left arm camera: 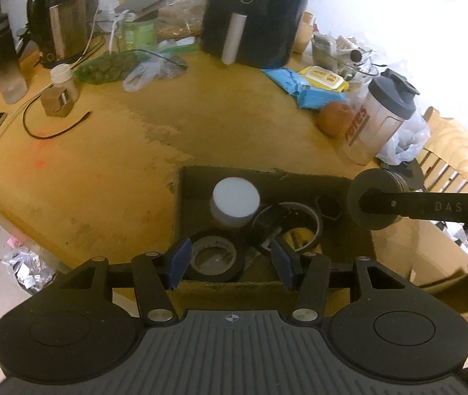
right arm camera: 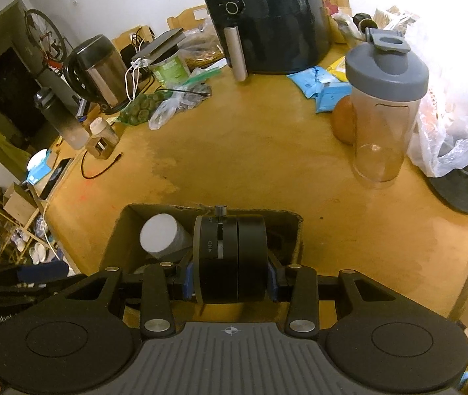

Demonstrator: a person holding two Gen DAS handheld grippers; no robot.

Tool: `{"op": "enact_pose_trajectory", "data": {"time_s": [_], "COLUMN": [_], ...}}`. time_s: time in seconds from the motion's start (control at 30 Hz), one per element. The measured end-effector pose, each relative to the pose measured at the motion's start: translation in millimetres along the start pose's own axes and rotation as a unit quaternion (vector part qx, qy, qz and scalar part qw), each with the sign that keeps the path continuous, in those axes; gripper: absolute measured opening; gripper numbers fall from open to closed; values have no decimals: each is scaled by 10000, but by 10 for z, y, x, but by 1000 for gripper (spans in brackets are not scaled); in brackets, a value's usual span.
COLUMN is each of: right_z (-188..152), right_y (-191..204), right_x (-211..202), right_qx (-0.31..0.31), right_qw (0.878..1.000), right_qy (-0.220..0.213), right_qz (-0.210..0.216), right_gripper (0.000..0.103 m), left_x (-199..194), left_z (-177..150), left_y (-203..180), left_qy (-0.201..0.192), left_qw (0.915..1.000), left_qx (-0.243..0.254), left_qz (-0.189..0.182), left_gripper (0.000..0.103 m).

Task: Organize rigid objects
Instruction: 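Open the left tool to drop the block while the right tool releases the wheel, then withdraw both open tools from the box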

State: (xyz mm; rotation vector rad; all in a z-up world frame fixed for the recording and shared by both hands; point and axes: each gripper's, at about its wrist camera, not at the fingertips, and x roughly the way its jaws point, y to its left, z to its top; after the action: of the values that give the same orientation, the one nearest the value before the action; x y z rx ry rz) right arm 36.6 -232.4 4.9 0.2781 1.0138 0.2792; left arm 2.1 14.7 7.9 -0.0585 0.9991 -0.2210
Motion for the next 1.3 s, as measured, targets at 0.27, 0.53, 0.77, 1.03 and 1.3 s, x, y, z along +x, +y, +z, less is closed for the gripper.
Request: {"op": "enact_pose_trajectory", "data": {"time_s": [0.27, 0.53, 0.77, 1.03, 1.3], "right_z": [-39, -41, -46, -74, -171], "right_y": [65, 144, 115, 136, 228], "right_x": [124, 113, 88, 51, 134], "right_qx": [-219, -479, -518, -785, -1322], "right_qw": [9993, 9983, 9975, 9945, 9851], "right_qy": [215, 222, 196, 124, 471], "right_qz": [-234, -233, -449, -680, -993], "right_gripper": [70, 85, 103, 103, 103], "left_x": [-27, -6, 17, 13, 99], "left_z": [-34, 14, 68, 118, 99], "left_y": [85, 61, -12, -52, -73], "left_qy": [37, 123, 202, 82, 305], "left_qw": [9998, 9995, 9992, 9981, 9932], "left_qx": [-172, -153, -7, 1, 334], "left_qz": [129, 251, 345, 612, 1077], "left_gripper": [53, 54, 56, 96, 103]}}
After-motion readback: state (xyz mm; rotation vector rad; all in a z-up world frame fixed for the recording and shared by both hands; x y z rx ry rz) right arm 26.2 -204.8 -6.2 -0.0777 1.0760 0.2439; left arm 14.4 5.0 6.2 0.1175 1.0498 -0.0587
